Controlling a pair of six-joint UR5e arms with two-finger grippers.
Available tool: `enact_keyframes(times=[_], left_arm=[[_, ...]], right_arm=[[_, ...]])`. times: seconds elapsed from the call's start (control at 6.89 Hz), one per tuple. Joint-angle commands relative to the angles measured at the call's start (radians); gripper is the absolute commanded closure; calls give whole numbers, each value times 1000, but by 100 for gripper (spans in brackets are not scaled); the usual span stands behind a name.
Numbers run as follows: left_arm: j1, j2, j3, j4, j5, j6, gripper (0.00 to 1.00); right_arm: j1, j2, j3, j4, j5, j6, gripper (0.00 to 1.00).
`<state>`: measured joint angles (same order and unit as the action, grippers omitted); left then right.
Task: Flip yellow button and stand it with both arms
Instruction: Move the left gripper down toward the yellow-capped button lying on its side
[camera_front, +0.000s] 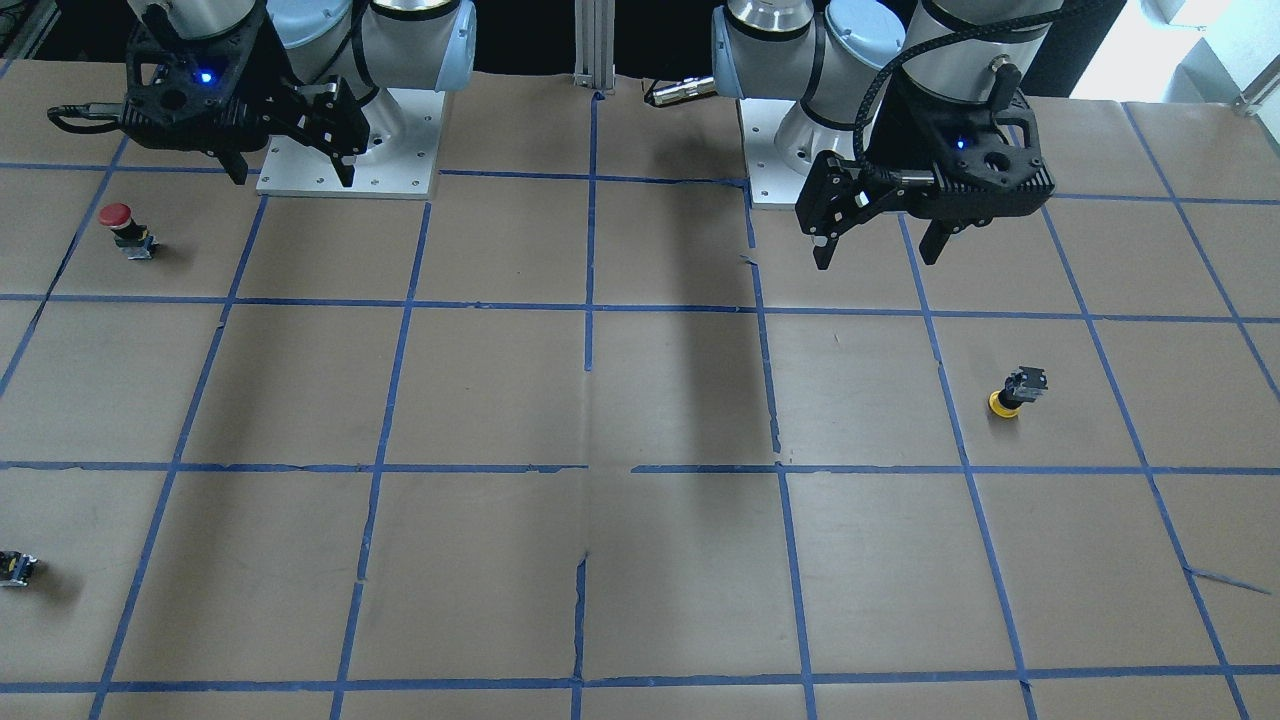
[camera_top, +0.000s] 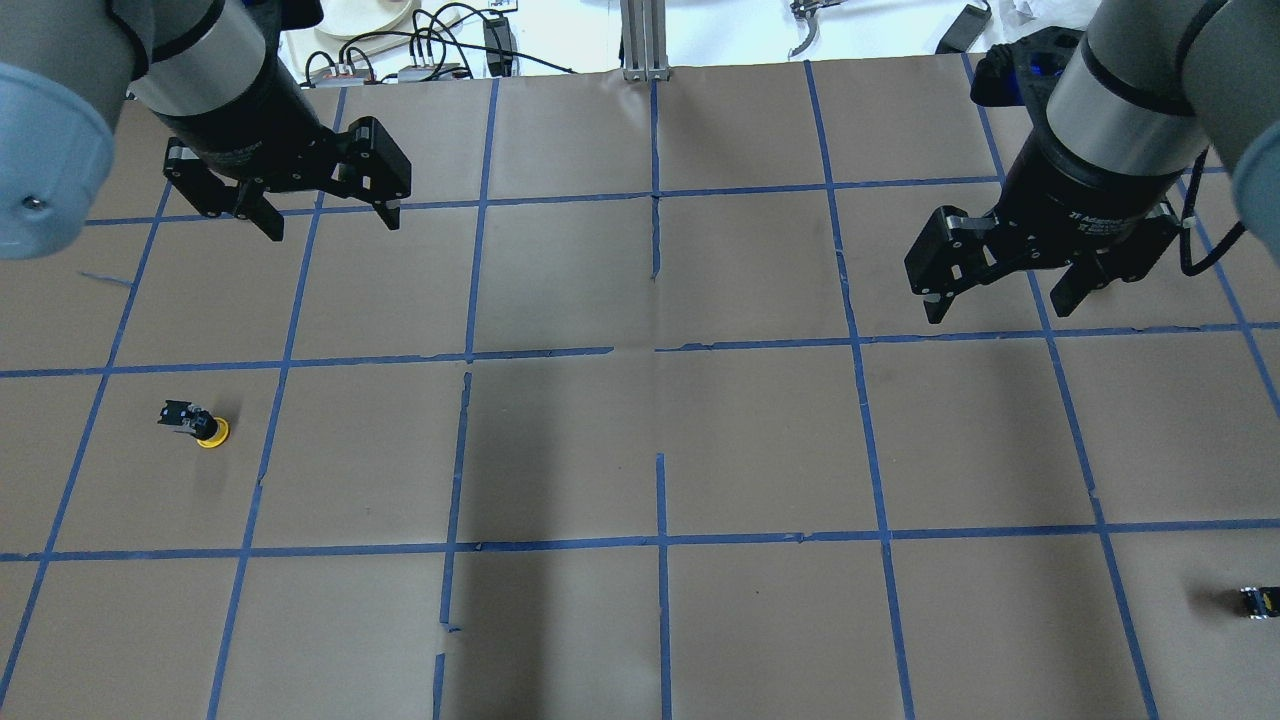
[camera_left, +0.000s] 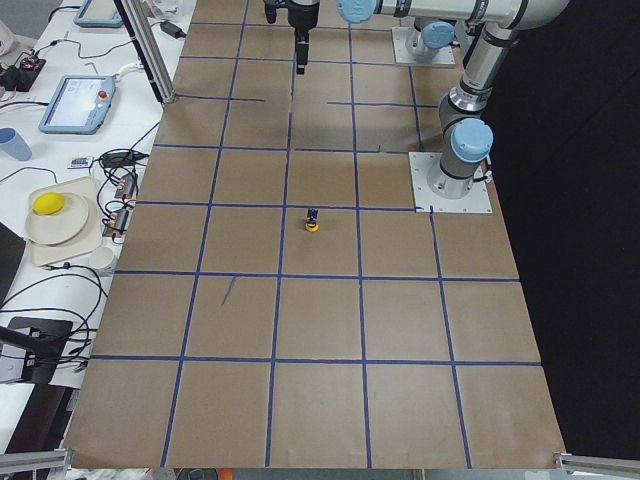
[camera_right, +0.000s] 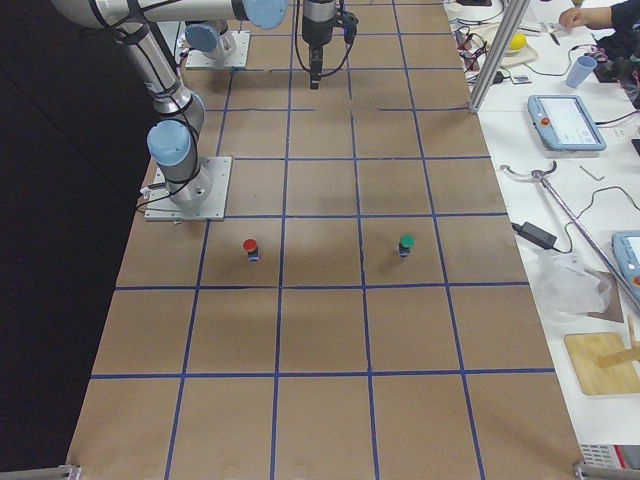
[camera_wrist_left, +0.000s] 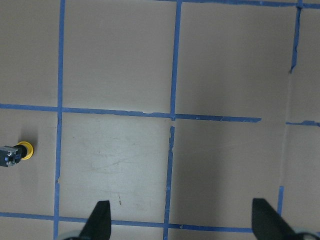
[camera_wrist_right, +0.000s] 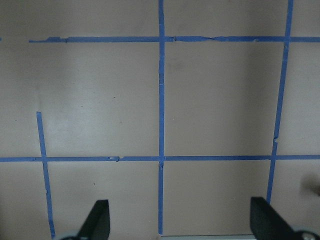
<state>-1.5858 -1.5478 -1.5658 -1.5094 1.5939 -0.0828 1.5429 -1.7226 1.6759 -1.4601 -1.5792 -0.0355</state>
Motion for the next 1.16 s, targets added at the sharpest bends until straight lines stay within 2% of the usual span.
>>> enact_keyframes(times=[0.0,0.44,0.73,1.02], left_arm=[[0,1,-2,0,1,0,0],[19,21,-13,-18,20,1,0],[157,11,-136,15,37,4,0],[339,-56,-291,224,35,157,0]], right_arm=[[0,-2,1,1,1,5,0],[5,-3,2,3,4,6,0],[5,-2,1,3,-2,5,0],[5,-8,2,3,2,8,0]])
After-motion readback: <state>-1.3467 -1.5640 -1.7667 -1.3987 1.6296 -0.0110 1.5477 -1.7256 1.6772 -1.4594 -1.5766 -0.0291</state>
